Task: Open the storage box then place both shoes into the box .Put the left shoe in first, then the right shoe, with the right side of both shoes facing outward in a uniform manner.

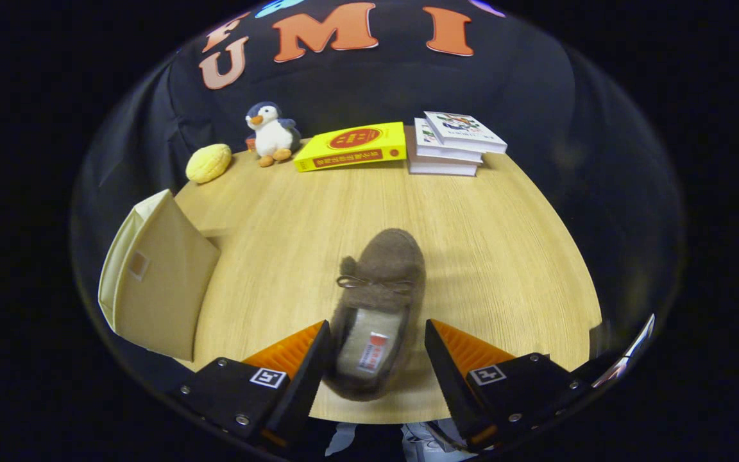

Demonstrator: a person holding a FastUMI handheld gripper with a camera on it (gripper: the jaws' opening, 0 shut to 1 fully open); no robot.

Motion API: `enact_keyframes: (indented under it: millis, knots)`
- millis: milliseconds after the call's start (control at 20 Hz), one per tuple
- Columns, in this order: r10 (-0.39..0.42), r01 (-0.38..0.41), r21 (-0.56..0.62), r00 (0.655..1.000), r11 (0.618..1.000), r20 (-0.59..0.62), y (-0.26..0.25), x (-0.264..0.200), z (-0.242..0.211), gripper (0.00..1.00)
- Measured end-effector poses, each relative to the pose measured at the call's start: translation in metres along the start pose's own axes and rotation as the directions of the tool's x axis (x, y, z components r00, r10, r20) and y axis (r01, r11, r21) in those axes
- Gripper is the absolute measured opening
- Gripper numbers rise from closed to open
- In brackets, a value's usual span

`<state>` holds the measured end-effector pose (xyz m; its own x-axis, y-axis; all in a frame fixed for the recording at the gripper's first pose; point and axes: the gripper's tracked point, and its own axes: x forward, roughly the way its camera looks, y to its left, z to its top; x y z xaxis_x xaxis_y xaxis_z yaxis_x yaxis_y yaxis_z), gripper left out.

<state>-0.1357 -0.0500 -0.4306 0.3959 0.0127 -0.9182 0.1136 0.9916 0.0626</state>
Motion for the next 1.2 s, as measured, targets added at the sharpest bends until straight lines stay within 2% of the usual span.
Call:
enact_keyframes:
  millis: [50,250,350,550,700,950,1200]
  knots:
    - [-0.009,0.01,0.023,1.0,1.0,-0.004,-0.006,0.012,-0.006,0.87]
    - [-0.039,0.039,0.043,0.999,0.998,0.013,-0.024,0.047,-0.012,0.67]
    - [-0.012,0.011,0.066,1.0,0.998,0.004,-0.017,0.058,-0.013,0.52]
    - [-0.026,0.026,0.108,1.0,0.994,-0.001,-0.015,0.068,-0.009,0.29]
    - [-0.02,0.021,0.148,1.0,0.989,-0.01,-0.015,0.067,-0.009,0.07]
    - [-0.015,0.016,0.2,1.0,0.98,-0.007,-0.005,0.035,-0.001,0.04]
    - [0.007,-0.008,0.232,1.0,0.973,0.008,0.028,-0.013,0.025,0.05]
